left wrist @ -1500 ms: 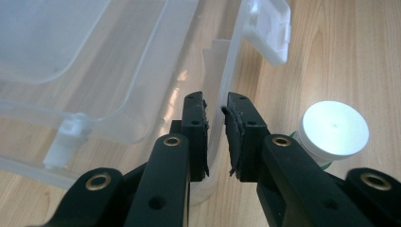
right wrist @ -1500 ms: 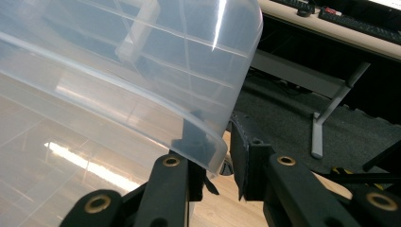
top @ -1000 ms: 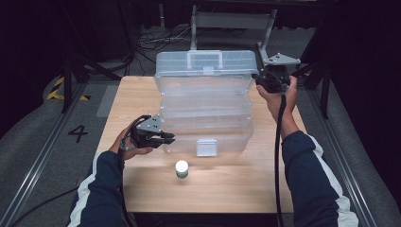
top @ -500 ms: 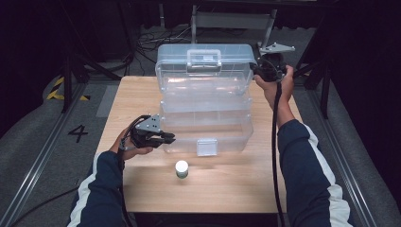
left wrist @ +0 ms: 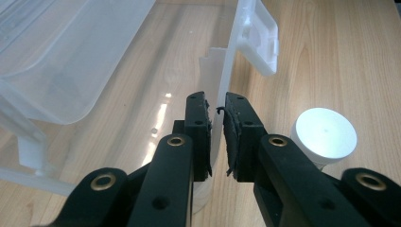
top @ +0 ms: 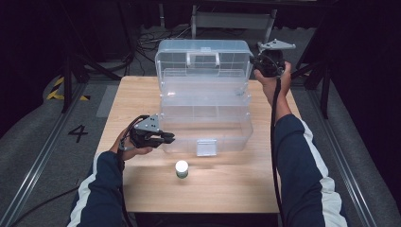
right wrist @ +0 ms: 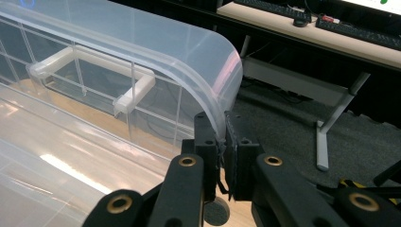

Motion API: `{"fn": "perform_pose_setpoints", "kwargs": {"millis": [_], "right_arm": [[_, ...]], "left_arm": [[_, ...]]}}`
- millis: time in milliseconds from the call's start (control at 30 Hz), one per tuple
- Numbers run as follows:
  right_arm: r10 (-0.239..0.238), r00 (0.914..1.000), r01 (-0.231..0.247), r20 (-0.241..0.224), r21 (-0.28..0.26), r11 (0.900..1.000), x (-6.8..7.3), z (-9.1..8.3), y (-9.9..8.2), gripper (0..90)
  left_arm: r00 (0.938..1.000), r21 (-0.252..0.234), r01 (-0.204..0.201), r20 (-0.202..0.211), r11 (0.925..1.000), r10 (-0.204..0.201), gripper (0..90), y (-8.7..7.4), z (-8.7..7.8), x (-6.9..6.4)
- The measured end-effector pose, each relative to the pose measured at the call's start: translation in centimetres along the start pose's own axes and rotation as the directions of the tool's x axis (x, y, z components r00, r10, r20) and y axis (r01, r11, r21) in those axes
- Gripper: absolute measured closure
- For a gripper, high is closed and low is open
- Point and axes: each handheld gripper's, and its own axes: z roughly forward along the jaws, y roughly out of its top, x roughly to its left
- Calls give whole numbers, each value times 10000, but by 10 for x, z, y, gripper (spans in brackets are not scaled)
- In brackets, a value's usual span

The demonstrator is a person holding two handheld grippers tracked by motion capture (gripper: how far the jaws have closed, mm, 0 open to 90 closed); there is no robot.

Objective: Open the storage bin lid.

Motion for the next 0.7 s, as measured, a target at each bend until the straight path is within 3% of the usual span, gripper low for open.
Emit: {"fn": "perform_pose_setpoints", "kwargs": {"millis": [700], "right_arm": [[320,9994,-322,-160,-153,9994,-11,23,2,858]], "left_arm": [[9993,-59,11,-374,10000,-13,798,-1,0,-5]]}}
